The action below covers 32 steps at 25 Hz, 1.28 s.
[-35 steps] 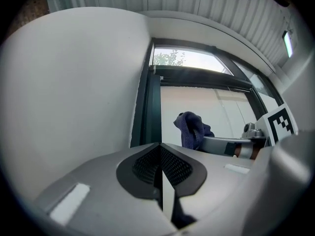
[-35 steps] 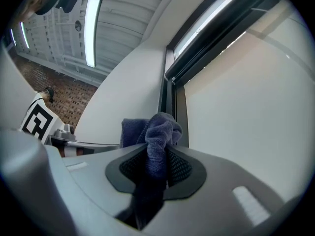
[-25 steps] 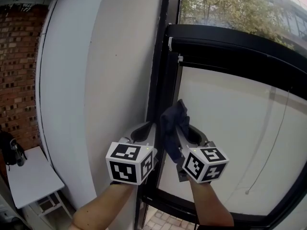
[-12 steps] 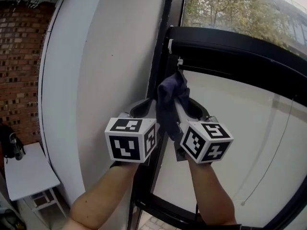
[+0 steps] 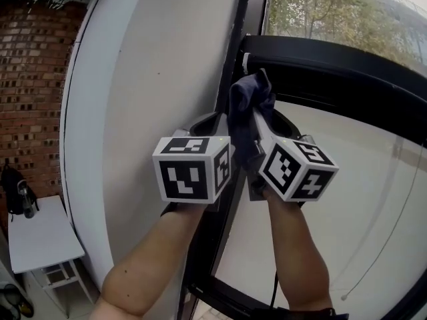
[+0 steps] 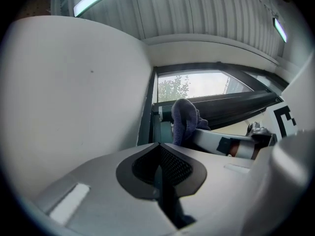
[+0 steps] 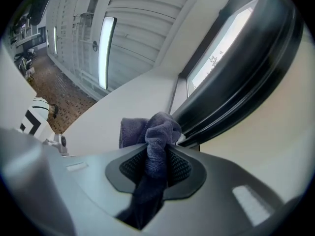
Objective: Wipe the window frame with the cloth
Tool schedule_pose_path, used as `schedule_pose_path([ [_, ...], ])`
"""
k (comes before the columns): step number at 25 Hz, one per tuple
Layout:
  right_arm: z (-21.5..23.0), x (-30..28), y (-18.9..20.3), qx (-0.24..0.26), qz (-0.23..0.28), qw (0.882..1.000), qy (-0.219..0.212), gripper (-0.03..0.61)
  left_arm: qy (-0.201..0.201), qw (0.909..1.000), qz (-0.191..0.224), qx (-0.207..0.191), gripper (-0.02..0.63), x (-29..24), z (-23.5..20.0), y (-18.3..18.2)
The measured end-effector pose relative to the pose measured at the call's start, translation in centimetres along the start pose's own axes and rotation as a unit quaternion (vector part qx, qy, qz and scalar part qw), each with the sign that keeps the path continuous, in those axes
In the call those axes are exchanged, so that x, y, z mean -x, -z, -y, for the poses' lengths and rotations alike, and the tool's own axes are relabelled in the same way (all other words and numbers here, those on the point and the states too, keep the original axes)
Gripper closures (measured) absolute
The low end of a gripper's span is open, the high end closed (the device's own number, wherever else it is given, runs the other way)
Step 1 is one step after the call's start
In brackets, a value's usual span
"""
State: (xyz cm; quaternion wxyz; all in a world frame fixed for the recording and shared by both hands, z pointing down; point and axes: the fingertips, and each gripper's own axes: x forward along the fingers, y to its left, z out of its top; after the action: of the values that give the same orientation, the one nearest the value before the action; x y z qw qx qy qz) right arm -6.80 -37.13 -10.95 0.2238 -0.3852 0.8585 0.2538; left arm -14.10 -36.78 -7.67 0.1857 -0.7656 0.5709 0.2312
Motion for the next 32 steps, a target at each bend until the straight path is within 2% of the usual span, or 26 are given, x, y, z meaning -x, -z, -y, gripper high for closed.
schedule_pose_path([
  [3,0.8,-1.4,-0.7,0.011,0.014,1.000,0.014,0.495,0.005,0.9999,0.008,-0.015,0.627,-1.0,-0.1,-0.9],
  [9,1.0,-3.1,-2.3,0.045,0.040,0.998,0.022,0.495,0.013,0.9989,0.040,-0.017,0.626,-1.8,-0.8,-3.3],
  [19,0.8,-5.8,-5.4,0.098,0.058,0.993,0.033,0.495,0.032,0.9985,0.041,-0.017,0.626,-3.7,-1.6,-3.7],
  [25,1.2,-6.4,-6.0,0.121,0.043,0.990,0.056,0.495,0.030,0.9982,0.048,-0.020,0.626,-3.5,-2.2,-4.1],
  [29,1.5,-6.3,-5.9,0.167,0.040,0.981,0.093,0.495,0.037,0.9977,0.052,-0.022,0.626,-3.6,-1.7,-4.3],
  [32,2.0,-5.8,-5.8,0.175,0.033,0.978,0.104,0.495,0.047,0.9975,0.052,-0.016,0.626,-3.8,-1.3,-4.1],
])
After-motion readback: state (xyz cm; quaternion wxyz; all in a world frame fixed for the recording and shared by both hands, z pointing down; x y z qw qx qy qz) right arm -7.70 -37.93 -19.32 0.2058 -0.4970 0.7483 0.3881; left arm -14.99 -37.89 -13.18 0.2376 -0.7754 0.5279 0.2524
